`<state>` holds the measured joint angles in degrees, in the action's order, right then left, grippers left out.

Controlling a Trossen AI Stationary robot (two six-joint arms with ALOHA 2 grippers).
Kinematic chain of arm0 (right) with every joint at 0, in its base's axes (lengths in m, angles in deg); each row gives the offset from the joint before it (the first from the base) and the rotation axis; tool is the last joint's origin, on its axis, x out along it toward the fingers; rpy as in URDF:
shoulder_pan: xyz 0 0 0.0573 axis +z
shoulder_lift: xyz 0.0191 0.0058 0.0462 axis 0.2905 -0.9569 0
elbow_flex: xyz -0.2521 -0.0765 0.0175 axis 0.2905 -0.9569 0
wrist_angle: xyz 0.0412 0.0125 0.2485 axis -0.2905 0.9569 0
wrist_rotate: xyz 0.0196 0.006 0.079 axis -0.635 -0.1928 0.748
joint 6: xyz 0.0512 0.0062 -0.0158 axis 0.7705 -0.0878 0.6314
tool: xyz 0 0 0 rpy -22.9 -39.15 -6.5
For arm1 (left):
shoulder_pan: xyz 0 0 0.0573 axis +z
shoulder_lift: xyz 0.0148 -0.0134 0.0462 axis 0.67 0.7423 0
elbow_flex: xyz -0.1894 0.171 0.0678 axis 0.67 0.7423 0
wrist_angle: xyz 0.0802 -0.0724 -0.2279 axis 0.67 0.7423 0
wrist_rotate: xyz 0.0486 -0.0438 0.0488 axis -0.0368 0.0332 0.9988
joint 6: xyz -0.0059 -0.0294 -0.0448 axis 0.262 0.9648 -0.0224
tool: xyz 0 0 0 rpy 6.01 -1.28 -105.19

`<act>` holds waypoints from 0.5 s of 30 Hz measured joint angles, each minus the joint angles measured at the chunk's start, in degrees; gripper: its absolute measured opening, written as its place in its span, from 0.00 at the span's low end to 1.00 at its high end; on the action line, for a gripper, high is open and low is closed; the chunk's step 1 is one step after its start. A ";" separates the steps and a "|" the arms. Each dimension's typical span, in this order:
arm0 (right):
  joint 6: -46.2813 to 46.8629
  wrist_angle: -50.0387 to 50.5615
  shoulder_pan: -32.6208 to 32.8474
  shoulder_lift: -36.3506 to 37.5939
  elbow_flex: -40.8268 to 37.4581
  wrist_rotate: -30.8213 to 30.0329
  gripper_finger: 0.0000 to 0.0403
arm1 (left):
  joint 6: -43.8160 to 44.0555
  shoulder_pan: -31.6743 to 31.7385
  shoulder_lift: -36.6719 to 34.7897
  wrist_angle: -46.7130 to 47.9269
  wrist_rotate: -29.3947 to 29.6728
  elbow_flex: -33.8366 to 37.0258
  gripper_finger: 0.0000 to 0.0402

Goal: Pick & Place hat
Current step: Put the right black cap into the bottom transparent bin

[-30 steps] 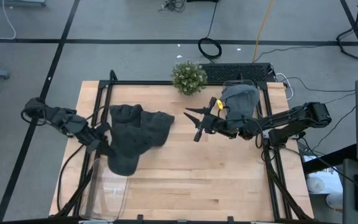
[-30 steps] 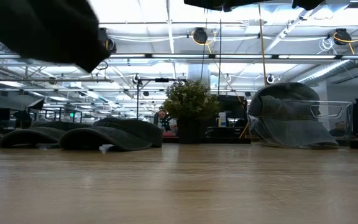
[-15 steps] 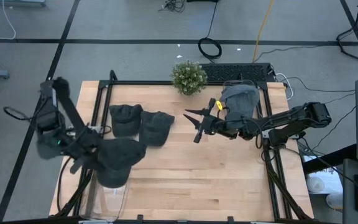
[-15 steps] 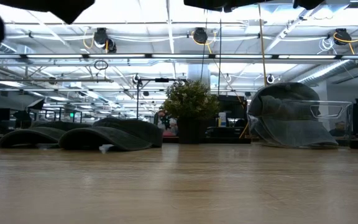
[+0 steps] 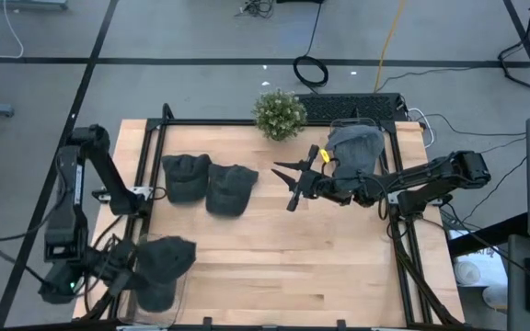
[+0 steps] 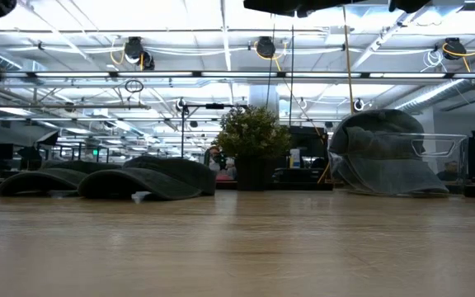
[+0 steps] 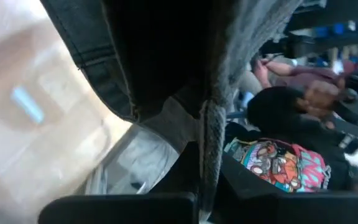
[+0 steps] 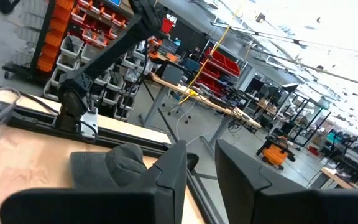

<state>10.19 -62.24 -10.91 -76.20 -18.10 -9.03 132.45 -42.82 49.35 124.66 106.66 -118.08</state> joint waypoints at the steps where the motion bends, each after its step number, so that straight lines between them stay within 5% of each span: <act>1: 0.60 0.00 0.00 0.00 0.00 0.08 0.19 | 2.74 -0.44 0.76 0.12 -0.78 0.00 0.02; 5: 1.79 -0.01 0.00 0.00 0.00 0.13 0.19 | 10.09 -1.50 3.01 3.17 -5.95 0.02 0.02; 15: 1.79 -0.50 0.00 0.00 -0.02 0.17 0.19 | 8.49 -0.26 6.37 4.20 -7.89 0.03 0.02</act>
<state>11.98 -62.74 -10.91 -76.20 -18.12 -8.86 140.94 -43.08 55.72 128.86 98.77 -118.05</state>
